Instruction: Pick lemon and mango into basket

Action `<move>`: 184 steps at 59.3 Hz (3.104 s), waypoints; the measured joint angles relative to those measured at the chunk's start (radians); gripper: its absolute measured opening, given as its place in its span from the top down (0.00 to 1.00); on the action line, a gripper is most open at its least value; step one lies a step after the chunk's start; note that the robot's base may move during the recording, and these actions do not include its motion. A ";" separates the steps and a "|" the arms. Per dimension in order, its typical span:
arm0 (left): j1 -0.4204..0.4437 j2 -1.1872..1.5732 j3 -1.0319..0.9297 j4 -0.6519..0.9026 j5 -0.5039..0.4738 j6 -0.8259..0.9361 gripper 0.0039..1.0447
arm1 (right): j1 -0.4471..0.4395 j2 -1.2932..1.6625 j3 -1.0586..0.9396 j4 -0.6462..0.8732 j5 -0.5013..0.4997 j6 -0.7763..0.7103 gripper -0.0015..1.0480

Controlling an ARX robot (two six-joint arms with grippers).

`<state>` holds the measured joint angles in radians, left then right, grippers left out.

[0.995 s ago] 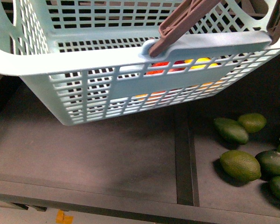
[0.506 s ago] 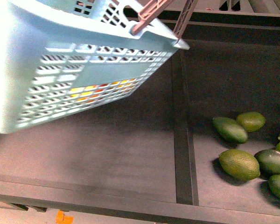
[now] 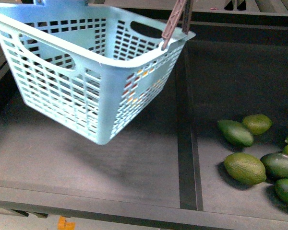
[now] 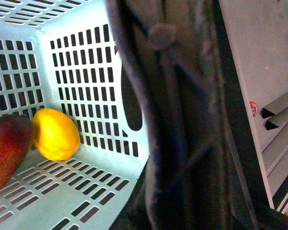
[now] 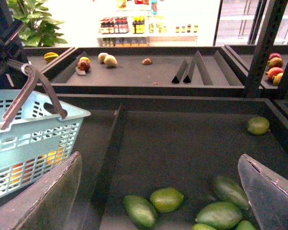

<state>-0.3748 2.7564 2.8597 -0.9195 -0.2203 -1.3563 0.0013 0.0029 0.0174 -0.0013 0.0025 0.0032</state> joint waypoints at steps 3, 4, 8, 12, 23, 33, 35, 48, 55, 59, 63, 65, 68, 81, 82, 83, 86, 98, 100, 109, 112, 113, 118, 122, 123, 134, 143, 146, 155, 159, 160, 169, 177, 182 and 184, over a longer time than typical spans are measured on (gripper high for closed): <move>0.008 0.010 0.003 0.012 0.007 0.011 0.96 | 0.000 0.000 0.000 0.000 0.000 0.000 0.08; 0.013 0.013 0.005 0.021 0.007 0.011 0.96 | 0.000 0.000 0.000 0.000 0.000 0.000 0.08; 0.027 0.030 0.007 0.053 0.028 0.029 0.96 | 0.000 0.000 0.000 0.000 0.000 0.000 0.08; 0.039 0.058 0.007 0.098 0.056 0.030 0.96 | 0.000 0.000 0.000 0.000 0.000 0.000 0.08; 0.045 0.079 0.019 0.079 0.077 0.018 0.96 | 0.000 0.000 0.000 0.000 0.000 0.000 0.08; 0.060 0.080 0.027 0.000 0.086 -0.011 0.96 | 0.000 0.000 0.000 0.000 0.000 0.000 0.08; 0.062 0.080 0.030 -0.018 0.083 -0.015 0.96 | 0.000 0.000 0.000 0.000 0.000 0.000 0.08; 0.067 0.047 -0.014 -0.171 0.050 -0.083 0.86 | 0.000 0.000 0.000 0.000 0.000 0.000 0.08; 0.071 -0.067 -0.231 -0.157 0.033 -0.152 0.67 | 0.000 0.000 0.000 0.000 0.000 0.000 0.08; 0.074 -0.118 -0.327 -0.142 0.019 -0.188 0.57 | 0.000 0.000 0.000 0.000 0.000 0.000 0.08; 0.077 -0.162 -0.407 -0.121 -0.002 -0.221 0.45 | 0.000 0.000 0.000 0.000 0.000 0.000 0.08; 0.078 -0.179 -0.437 -0.105 -0.014 -0.233 0.40 | 0.000 0.000 0.000 0.000 0.000 0.000 0.08; 0.079 -0.212 -0.486 -0.075 -0.032 -0.247 0.32 | 0.000 0.000 0.000 0.000 0.000 0.000 0.08; 0.078 -0.395 -0.671 0.017 -0.089 -0.250 0.07 | 0.000 0.000 0.000 0.000 0.000 0.000 0.08; 0.077 -0.416 -0.693 0.033 -0.093 -0.251 0.07 | 0.000 0.000 0.000 0.000 0.000 0.000 0.08; 0.078 -0.458 -0.753 0.106 -0.091 -0.205 0.08 | 0.000 0.000 0.000 0.000 0.000 0.000 0.08; 0.086 -0.585 -0.992 0.417 -0.056 0.013 0.18 | 0.000 0.000 0.000 0.000 0.000 0.000 0.08; 0.157 -0.935 -1.818 1.559 0.014 1.052 0.55 | 0.000 0.000 0.000 0.000 0.000 0.000 0.08; 0.169 -0.958 -1.894 1.701 0.019 1.115 0.60 | 0.000 0.000 0.000 0.000 0.000 0.000 0.08; 0.215 -1.130 -2.187 1.895 0.063 1.295 0.89 | 0.000 0.000 0.000 0.000 0.000 0.000 0.08; 0.225 -1.174 -2.261 1.914 0.077 1.314 0.97 | 0.000 0.000 0.000 0.000 0.000 0.000 0.08; 0.229 -1.187 -2.284 1.919 0.084 1.320 0.97 | 0.000 0.000 0.000 0.000 0.000 0.000 0.08; 0.248 -1.253 -2.387 1.938 0.100 1.334 0.97 | 0.000 0.000 0.000 0.000 0.000 0.000 0.08; 0.262 -1.306 -2.447 1.946 0.114 1.337 0.97 | 0.000 0.000 0.000 0.000 0.000 0.000 0.08; 0.266 -1.321 -2.463 1.947 0.116 1.337 0.97 | 0.000 0.000 0.000 0.000 0.000 0.000 0.08; 0.294 -1.467 -2.600 1.943 0.145 1.340 0.97 | 0.000 0.000 0.000 0.000 0.000 0.000 0.08; 0.348 -1.585 -2.682 1.904 0.212 1.342 0.97 | 0.000 0.000 0.000 0.000 0.000 0.000 0.08; 0.370 -1.596 -2.728 1.949 0.212 1.342 0.97 | 0.000 0.000 0.000 0.000 0.000 0.000 0.08; 0.372 -1.729 -2.789 1.861 0.220 1.344 0.97 | 0.000 0.000 0.000 0.000 0.000 0.000 0.08; 0.372 -1.785 -2.801 1.823 0.220 1.344 0.97 | 0.000 0.000 0.000 0.000 0.000 0.000 0.08; 0.372 -1.799 -2.803 1.811 0.221 1.345 0.97 | 0.000 0.000 0.000 0.000 0.000 0.000 0.08; 0.372 -1.943 -2.830 1.693 0.220 1.345 0.97 | 0.000 0.000 0.000 0.000 0.000 0.000 0.08; 0.372 -2.064 -2.844 1.586 0.220 1.345 0.97 | 0.000 0.000 0.000 0.000 0.000 0.000 0.08; 0.372 -2.136 -2.844 1.524 0.220 1.345 0.97 | 0.000 0.000 0.000 0.000 0.000 0.000 0.08; 0.372 -2.163 -2.844 1.499 0.220 1.345 0.97 | 0.000 0.000 0.000 0.000 0.000 0.000 0.08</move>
<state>-0.0025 0.5934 0.0158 0.5793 0.0002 -0.0113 0.0013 0.0029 0.0174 -0.0013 0.0025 0.0029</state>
